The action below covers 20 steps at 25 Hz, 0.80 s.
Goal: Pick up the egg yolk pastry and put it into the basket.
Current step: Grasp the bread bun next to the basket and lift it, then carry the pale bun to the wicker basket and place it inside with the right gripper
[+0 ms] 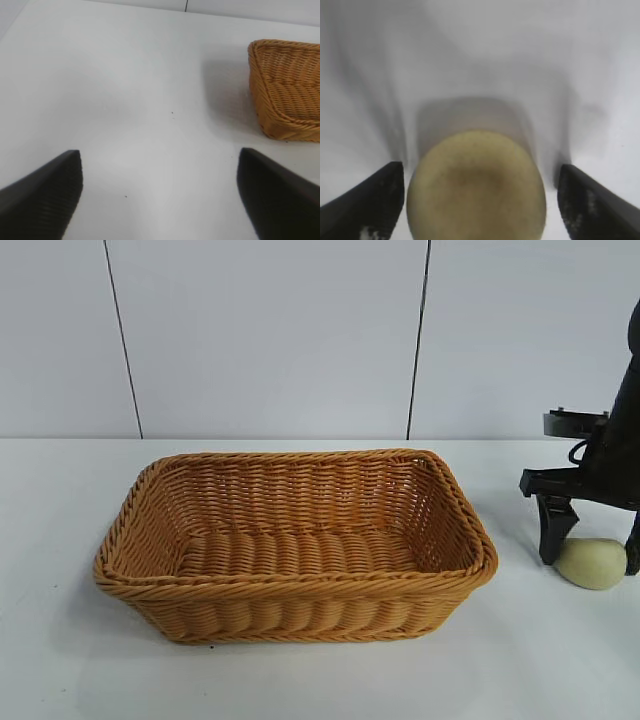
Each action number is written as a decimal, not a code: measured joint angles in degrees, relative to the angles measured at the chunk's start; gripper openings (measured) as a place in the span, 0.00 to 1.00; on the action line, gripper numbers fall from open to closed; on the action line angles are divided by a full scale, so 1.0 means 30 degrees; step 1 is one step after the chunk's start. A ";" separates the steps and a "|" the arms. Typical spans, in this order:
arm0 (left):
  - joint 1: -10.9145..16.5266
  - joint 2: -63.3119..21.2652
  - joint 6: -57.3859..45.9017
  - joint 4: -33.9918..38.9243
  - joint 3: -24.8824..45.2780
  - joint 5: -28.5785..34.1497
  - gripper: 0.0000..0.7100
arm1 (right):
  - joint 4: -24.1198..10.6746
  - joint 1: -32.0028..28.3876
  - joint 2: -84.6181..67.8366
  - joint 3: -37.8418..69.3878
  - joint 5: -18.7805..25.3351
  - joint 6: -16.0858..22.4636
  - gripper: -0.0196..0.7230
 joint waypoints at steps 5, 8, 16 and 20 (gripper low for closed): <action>0.0000 0.0000 -0.0020 0.0000 0.0000 0.0000 0.86 | -0.0017 0.0000 -0.0745 -0.0095 0.0379 0.0000 0.23; 0.0000 0.0000 -0.0020 0.0000 0.0000 0.0000 0.86 | -0.0017 0.0000 -0.1589 -0.0737 0.1501 0.0000 0.23; 0.0000 0.0000 -0.0020 0.0000 0.0000 0.0000 0.86 | -0.0080 0.0000 -0.3560 -0.4269 0.4969 0.0000 0.23; 0.0000 0.0000 -0.0020 0.0000 0.0000 0.0000 0.86 | -0.0080 0.0000 -0.3884 -0.5659 0.6161 0.0000 0.23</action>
